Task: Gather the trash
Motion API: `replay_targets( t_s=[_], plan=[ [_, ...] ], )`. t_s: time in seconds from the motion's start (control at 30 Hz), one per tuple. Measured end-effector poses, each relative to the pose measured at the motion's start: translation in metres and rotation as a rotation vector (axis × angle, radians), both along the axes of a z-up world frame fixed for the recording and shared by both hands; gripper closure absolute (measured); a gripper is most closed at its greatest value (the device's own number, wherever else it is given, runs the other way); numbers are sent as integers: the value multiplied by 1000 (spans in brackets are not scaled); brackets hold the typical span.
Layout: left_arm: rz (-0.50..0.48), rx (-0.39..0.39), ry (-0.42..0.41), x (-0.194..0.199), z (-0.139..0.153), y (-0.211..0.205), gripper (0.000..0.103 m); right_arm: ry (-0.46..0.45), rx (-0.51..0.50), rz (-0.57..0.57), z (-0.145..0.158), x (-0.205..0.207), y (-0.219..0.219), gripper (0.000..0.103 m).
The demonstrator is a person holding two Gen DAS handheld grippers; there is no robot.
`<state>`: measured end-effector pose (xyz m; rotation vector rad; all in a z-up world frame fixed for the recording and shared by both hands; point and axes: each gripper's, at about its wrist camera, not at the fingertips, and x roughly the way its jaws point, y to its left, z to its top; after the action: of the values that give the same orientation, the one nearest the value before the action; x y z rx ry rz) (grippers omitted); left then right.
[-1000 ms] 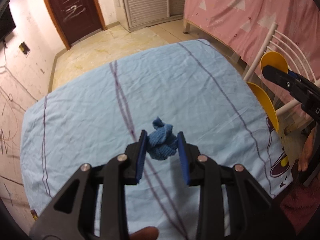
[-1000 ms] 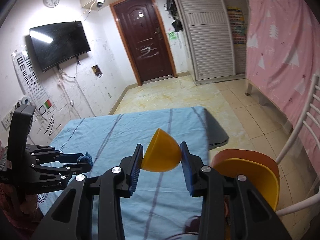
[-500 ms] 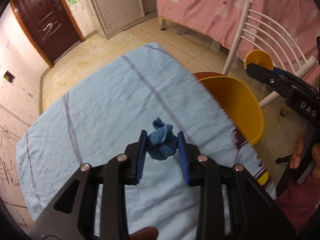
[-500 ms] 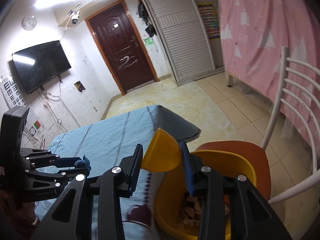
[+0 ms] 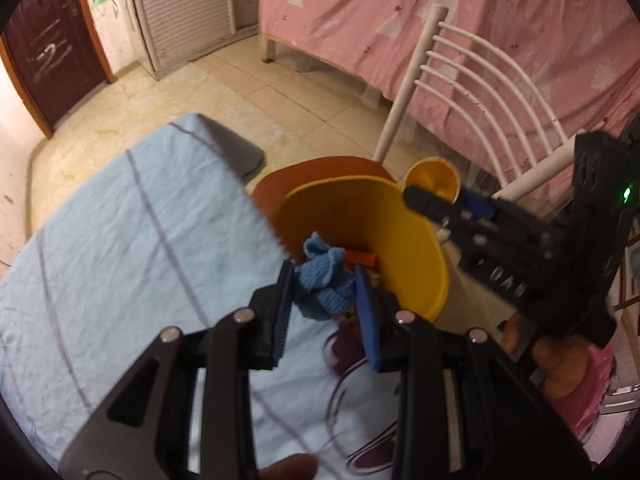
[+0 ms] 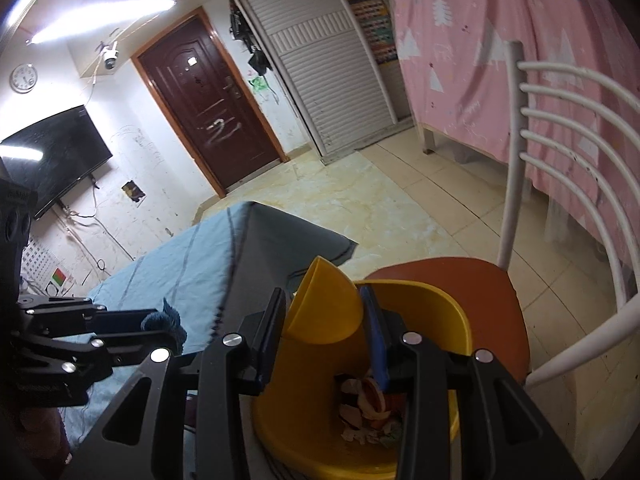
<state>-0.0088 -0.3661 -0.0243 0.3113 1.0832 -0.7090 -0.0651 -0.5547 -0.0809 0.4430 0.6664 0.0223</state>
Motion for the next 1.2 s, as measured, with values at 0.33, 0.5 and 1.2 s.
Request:
replay_targets(
  t_s=[0.33, 0.5, 1.2],
  plan=[
    [27, -58, 6, 18, -4, -30, 74, 39, 37, -19, -25, 5, -14, 72],
    [34, -89, 41, 26, -6, -34, 30, 74, 48, -8, -35, 11, -12, 69],
    [157, -184, -70, 32, 23, 47, 6, 39, 37, 7, -14, 19, 25, 9]
  ],
)
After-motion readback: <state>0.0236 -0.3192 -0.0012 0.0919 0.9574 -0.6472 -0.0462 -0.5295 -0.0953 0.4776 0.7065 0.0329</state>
